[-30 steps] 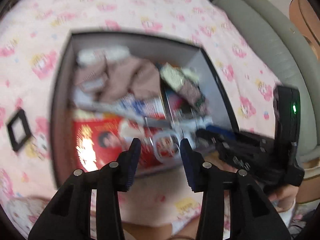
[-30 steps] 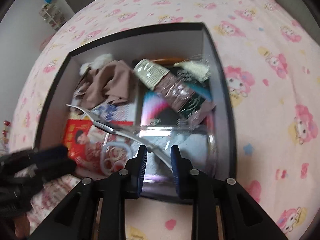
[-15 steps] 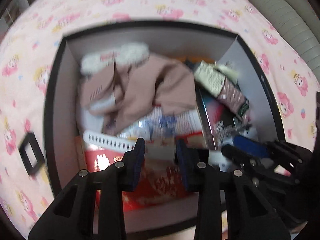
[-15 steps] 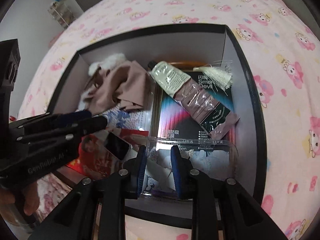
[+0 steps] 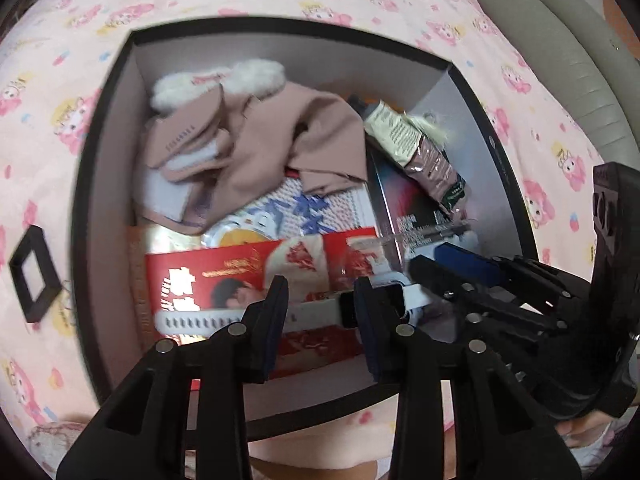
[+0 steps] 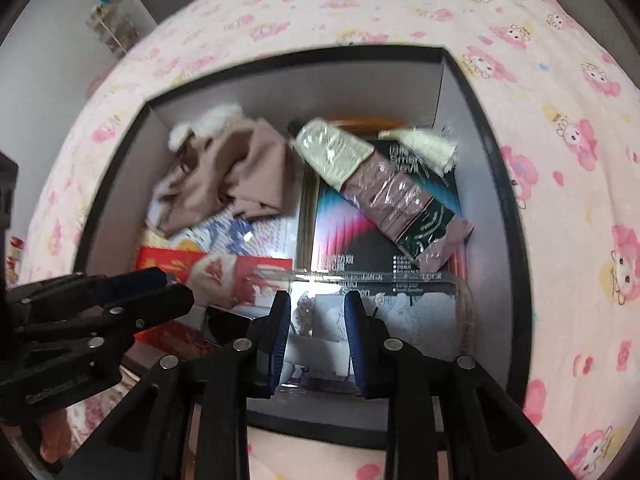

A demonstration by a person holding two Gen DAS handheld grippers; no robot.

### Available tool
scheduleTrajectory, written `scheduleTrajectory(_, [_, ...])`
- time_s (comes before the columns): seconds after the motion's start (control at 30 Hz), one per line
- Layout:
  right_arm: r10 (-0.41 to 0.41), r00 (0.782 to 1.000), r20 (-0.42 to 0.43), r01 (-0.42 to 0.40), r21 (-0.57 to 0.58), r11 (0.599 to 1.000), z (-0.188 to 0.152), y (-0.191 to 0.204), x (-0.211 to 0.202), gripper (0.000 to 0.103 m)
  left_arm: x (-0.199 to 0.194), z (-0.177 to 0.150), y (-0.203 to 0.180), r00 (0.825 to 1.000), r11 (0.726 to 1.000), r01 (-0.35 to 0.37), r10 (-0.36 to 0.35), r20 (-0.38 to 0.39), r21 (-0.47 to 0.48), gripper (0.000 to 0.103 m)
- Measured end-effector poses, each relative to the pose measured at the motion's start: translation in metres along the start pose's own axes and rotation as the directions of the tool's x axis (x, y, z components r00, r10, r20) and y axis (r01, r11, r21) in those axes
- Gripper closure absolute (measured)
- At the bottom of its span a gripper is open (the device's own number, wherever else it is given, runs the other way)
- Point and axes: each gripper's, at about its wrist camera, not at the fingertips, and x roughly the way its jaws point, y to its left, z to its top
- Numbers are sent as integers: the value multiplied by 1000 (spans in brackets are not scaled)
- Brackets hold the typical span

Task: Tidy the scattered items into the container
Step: 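Lower the watch onto the red card and open the left gripper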

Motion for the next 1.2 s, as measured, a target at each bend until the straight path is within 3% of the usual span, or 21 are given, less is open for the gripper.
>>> scheduleTrajectory(0.1, [-19,1000,-17,19,-10,1000,-7,-1,0,77,8,-5,0,999,1000,-1,1,-43,12,64])
scheduleTrajectory(0.23, [28,998,-53,-28,6,1000,-14,-8,-5,69,6,-8,13,997,998,52,-54,-57,-29,60])
scheduleTrajectory(0.43, [-16,1000,0,16,15,1000,-19,-7,-20,63,-30,-16,13,994,998,62,-61,94,-11,58])
scheduleTrajectory(0.53, [-11,998,67,10,22,1000,-25,-1,-37,60,-51,-28,10,979,996,85,-78,189,-27,54])
scheduleTrajectory(0.7, [-46,984,174,42,23,999,-32,6,-62,56,-75,-39,-4,954,989,142,-130,271,-25,45])
scheduleTrajectory(0.9, [-14,970,244,-10,98,995,-48,10,-82,52,-91,-47,-24,943,993,113,-119,309,38,43])
scheduleTrajectory(1.1, [-37,953,300,1,117,993,-63,30,-99,42,-116,-61,-33,933,988,133,-152,325,80,38])
scheduleTrajectory(1.2, [1,947,321,-51,148,988,-70,36,-105,42,-133,-70,-35,923,988,110,-142,357,108,35])
